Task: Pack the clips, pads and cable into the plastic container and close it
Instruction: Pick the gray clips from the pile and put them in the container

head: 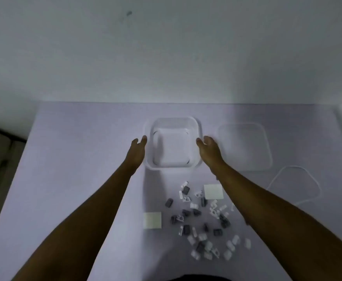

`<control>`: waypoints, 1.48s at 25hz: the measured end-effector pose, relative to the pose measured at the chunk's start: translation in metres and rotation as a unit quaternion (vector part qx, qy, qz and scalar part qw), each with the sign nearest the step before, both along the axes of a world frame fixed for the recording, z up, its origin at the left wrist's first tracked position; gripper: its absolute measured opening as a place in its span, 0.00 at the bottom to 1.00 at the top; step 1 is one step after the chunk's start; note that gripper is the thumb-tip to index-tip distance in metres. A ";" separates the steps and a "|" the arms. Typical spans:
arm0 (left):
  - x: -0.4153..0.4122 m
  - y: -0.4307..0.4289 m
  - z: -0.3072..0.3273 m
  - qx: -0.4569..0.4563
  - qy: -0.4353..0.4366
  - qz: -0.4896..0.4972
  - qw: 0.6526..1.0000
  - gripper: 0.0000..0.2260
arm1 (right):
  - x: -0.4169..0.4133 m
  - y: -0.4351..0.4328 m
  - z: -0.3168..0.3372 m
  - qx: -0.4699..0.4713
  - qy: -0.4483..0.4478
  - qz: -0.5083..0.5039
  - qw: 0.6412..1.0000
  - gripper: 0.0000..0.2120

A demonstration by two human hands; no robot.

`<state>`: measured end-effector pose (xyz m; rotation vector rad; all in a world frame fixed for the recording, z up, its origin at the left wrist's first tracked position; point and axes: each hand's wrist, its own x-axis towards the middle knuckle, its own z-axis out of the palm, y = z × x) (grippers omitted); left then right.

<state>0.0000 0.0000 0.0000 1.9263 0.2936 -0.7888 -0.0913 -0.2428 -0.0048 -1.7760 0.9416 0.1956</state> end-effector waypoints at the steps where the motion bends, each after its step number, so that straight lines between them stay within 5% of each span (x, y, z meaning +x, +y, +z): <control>1: 0.000 -0.001 -0.003 -0.016 0.010 0.016 1.000 0.36 | 0.002 0.000 -0.003 0.012 0.012 -0.002 1.000 0.28; 9: -0.014 0.004 -0.005 -0.024 -0.016 0.094 0.995 0.30 | 0.001 0.015 0.001 0.092 0.011 -0.012 0.996 0.28; 15: -0.057 0.053 0.024 0.056 -0.087 0.178 0.979 0.22 | -0.032 0.077 0.027 0.119 -0.001 0.016 0.993 0.28; 24: -0.153 0.178 0.028 0.161 -0.083 0.207 0.961 0.22 | -0.118 0.191 0.019 0.215 0.067 0.034 0.974 0.12; 30: -0.188 0.227 0.011 0.232 -0.090 0.192 0.949 0.06 | -0.146 0.224 0.003 0.259 0.080 0.025 0.962 0.12; 33: -0.195 0.240 0.007 0.230 -0.098 0.180 0.951 0.04 | -0.156 0.228 -0.012 0.217 0.059 0.060 0.973 0.13; 37: -0.198 0.245 0.005 0.235 -0.104 0.163 0.952 0.02 | -0.173 0.221 -0.039 0.017 0.052 0.254 0.966 0.20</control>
